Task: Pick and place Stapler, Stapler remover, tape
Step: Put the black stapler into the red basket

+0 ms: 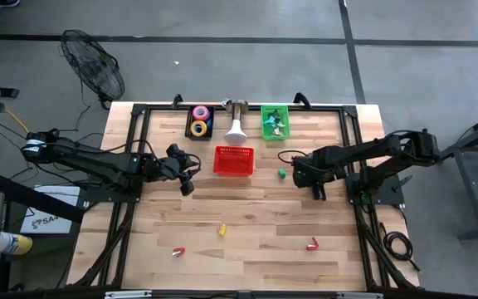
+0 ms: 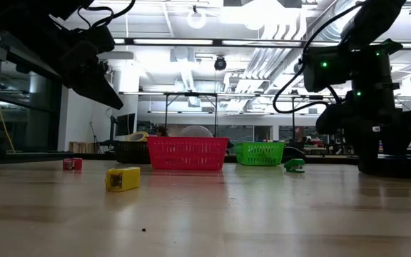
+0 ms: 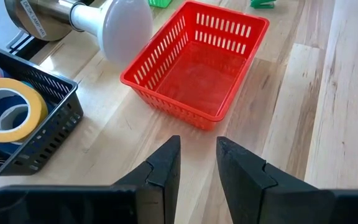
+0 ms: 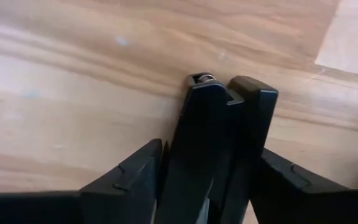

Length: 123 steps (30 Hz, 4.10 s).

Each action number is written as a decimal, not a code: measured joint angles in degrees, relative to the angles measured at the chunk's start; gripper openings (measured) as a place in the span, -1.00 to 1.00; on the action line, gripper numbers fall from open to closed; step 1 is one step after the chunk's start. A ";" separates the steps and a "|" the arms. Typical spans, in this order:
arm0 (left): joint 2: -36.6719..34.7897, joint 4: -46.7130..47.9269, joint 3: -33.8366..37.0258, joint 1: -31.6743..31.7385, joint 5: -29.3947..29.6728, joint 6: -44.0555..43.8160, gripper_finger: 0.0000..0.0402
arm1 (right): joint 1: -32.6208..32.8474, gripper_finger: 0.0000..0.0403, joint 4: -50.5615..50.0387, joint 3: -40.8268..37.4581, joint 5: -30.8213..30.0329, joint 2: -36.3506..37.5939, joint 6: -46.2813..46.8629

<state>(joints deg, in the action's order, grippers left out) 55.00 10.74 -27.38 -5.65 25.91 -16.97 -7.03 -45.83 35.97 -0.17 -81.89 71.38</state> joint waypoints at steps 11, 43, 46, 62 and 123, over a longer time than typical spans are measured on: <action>0.00 0.00 0.00 0.00 0.00 0.00 -0.49 | 0.17 -0.13 0.47 3.87 -0.48 -0.20 -7.48; -0.02 -0.31 0.00 0.02 -0.23 0.00 -0.49 | -2.08 -0.13 11.69 53.82 -1.80 -19.97 -70.24; -0.02 -0.27 0.00 0.01 -1.03 0.17 -0.49 | -3.34 -0.13 7.22 59.92 -0.71 -25.04 -72.67; -0.02 0.13 0.00 0.02 -1.09 0.20 -0.49 | -6.51 -0.13 -5.83 75.47 0.38 -42.31 -81.77; -0.02 0.13 0.00 0.00 -1.05 0.22 -0.49 | -5.95 0.17 -0.55 70.16 1.98 -46.47 -81.96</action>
<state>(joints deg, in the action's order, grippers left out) 54.98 10.87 -27.38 -5.65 24.86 -16.75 -12.97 -46.38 106.13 1.81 -128.35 -10.58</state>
